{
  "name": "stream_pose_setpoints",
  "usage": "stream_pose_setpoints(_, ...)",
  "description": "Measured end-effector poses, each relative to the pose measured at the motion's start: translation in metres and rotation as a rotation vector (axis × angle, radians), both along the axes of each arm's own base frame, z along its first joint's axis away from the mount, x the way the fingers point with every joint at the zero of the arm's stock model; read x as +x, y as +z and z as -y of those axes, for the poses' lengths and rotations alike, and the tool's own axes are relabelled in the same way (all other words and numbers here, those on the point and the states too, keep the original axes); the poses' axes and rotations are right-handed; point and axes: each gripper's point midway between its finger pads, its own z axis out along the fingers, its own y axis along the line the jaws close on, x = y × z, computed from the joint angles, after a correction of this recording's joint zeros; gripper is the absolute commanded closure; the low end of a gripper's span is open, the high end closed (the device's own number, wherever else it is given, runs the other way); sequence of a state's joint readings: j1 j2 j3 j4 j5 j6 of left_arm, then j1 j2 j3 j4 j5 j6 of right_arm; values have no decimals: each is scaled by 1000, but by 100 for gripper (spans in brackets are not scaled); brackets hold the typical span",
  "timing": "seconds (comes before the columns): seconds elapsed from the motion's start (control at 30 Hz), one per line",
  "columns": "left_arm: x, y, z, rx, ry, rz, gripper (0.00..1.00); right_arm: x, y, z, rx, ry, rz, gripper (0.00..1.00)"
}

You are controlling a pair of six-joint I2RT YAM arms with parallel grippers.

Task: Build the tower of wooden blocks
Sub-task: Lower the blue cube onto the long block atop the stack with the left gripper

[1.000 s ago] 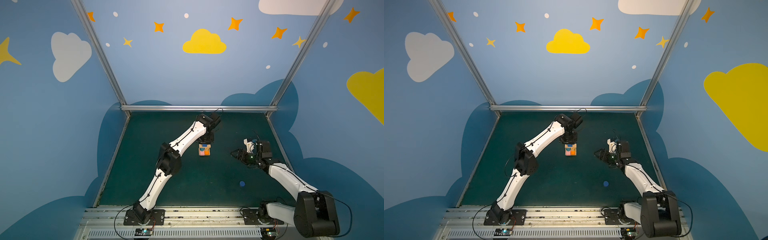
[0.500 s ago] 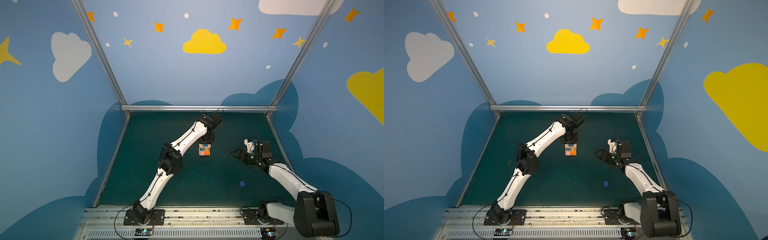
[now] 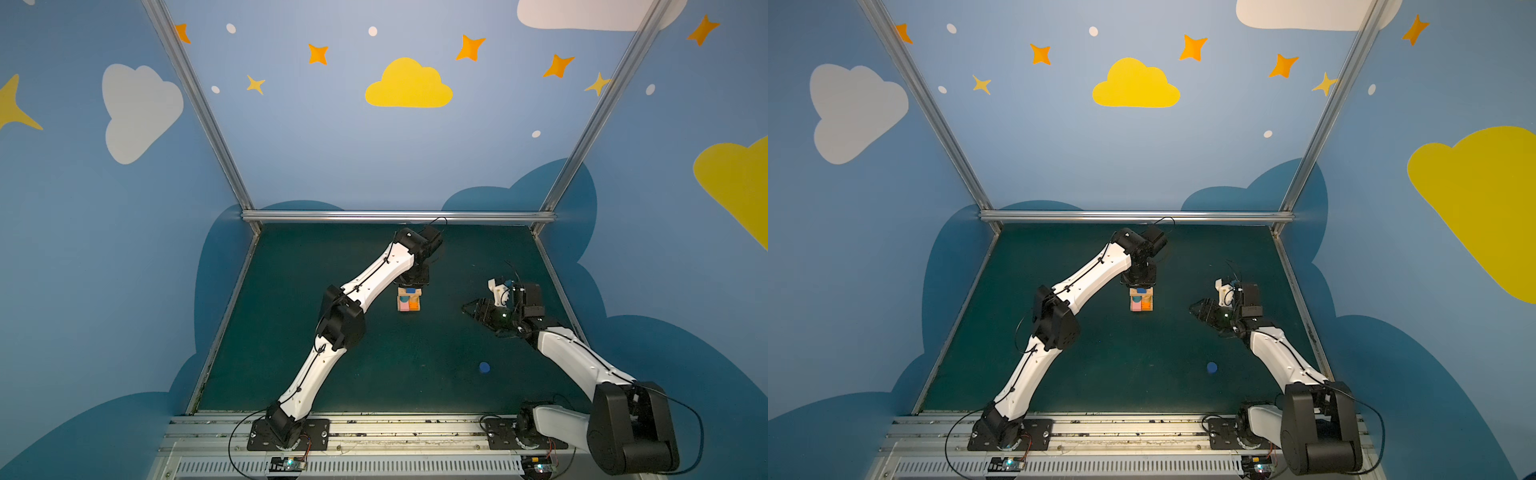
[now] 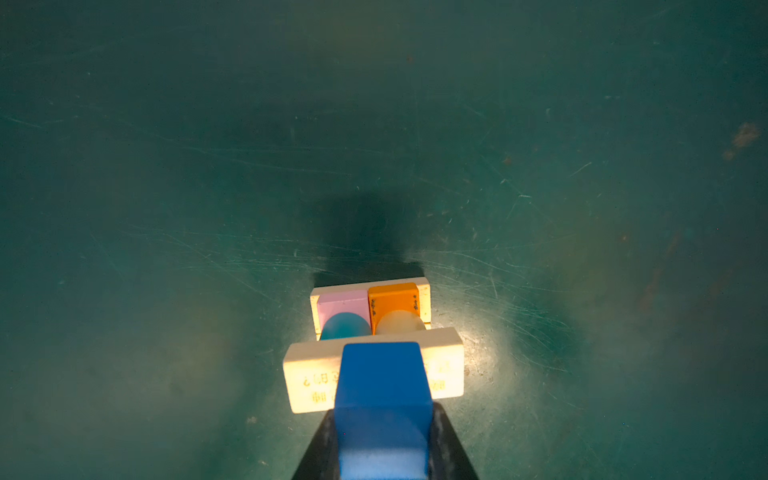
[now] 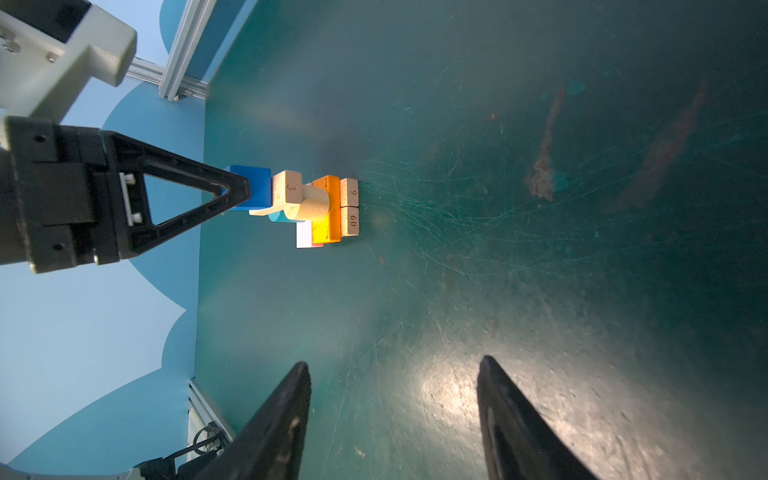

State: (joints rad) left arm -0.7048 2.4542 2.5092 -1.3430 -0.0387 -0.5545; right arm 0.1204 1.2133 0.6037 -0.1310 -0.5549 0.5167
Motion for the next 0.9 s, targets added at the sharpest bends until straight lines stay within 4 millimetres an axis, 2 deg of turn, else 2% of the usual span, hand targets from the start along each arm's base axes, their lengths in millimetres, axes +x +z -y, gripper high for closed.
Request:
stream_pose_setpoints(0.23, 0, 0, 0, 0, 0, -1, 62, 0, 0, -1, 4, 3, 0, 38)
stream_pose_setpoints(0.67, 0, 0, 0, 0, 0, -1, 57, 0, 1, -1, 5, 3, -1, 38)
stream_pose_setpoints(0.9, 0, 0, 0, 0, 0, -1, 49, 0, 0, -1, 6, 3, -1, 38)
